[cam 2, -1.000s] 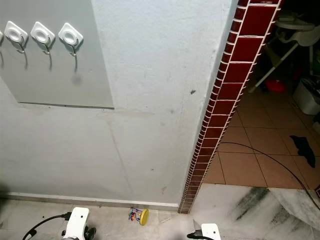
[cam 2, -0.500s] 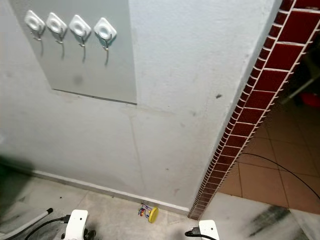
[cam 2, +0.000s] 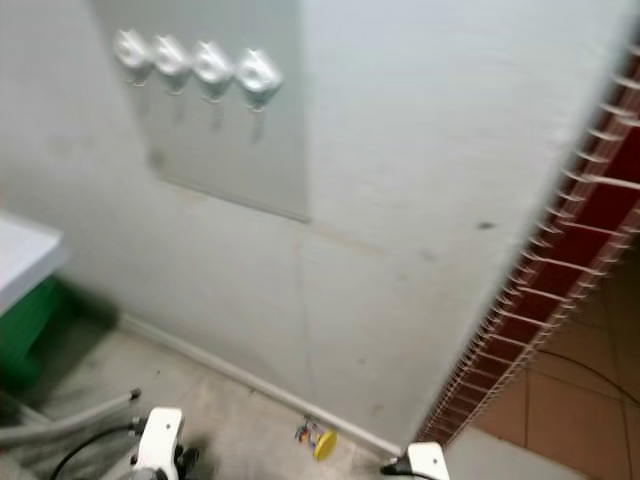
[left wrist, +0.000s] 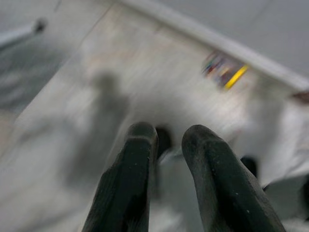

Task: Hang keys on a hook

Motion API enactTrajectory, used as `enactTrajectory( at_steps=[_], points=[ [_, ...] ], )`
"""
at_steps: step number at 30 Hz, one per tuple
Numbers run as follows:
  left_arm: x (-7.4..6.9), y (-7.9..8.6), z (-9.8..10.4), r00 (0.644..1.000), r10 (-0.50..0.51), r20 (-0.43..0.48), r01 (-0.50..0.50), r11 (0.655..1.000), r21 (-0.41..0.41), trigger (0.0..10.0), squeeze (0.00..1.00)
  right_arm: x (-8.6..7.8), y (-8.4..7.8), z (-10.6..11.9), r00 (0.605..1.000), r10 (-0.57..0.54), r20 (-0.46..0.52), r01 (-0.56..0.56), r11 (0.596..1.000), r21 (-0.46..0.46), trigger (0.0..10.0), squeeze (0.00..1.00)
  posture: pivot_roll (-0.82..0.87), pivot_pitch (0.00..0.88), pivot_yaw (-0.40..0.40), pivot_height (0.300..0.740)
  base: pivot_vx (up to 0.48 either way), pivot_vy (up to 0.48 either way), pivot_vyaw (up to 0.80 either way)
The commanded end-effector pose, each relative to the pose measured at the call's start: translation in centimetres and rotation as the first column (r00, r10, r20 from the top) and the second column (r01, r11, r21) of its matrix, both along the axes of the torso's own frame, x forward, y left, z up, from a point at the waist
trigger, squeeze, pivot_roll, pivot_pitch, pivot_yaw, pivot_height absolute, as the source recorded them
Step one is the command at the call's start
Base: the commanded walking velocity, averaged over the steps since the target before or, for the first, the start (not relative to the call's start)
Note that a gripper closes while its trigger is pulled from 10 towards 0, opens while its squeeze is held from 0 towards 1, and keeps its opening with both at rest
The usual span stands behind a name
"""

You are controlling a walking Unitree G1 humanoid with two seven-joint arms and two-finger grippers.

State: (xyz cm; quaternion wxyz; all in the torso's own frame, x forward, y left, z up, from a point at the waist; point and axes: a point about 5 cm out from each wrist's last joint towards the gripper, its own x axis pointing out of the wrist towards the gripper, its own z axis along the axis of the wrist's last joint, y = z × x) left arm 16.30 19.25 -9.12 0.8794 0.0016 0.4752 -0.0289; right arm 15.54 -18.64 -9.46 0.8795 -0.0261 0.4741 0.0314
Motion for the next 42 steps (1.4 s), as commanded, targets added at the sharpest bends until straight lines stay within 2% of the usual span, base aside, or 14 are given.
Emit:
enactTrajectory(
  at_steps=[1,21,42],
  points=[
    [0.65,-0.34,0.24,1.000,-0.010,0.018,0.010,1.000,-0.006,10.0,0.00,-0.92,-0.18,-0.33,1.000,0.001,-0.027,-0.001,1.000,-0.001,10.0,0.00,-0.08,0.000,0.001,0.740,0.000,0.000,0.80],
    [-0.10,-0.33,-0.06,1.000,-0.023,0.002,0.023,1.000,-0.006,10.0,0.00,-1.54,-0.20,-0.53,0.999,0.035,-0.041,-0.035,0.999,-0.003,10.0,0.00,-0.08,0.000,0.000,0.740,0.000,0.000,0.80],
    [-0.05,-0.77,-0.09,1.000,-0.018,0.002,0.018,0.999,-0.026,10.0,0.00,-1.70,-0.56,-0.51,0.998,0.038,-0.041,-0.038,0.999,0.002,10.0,0.00,-0.08,0.000,-0.010,0.740,0.000,0.000,0.80]
  ],
)
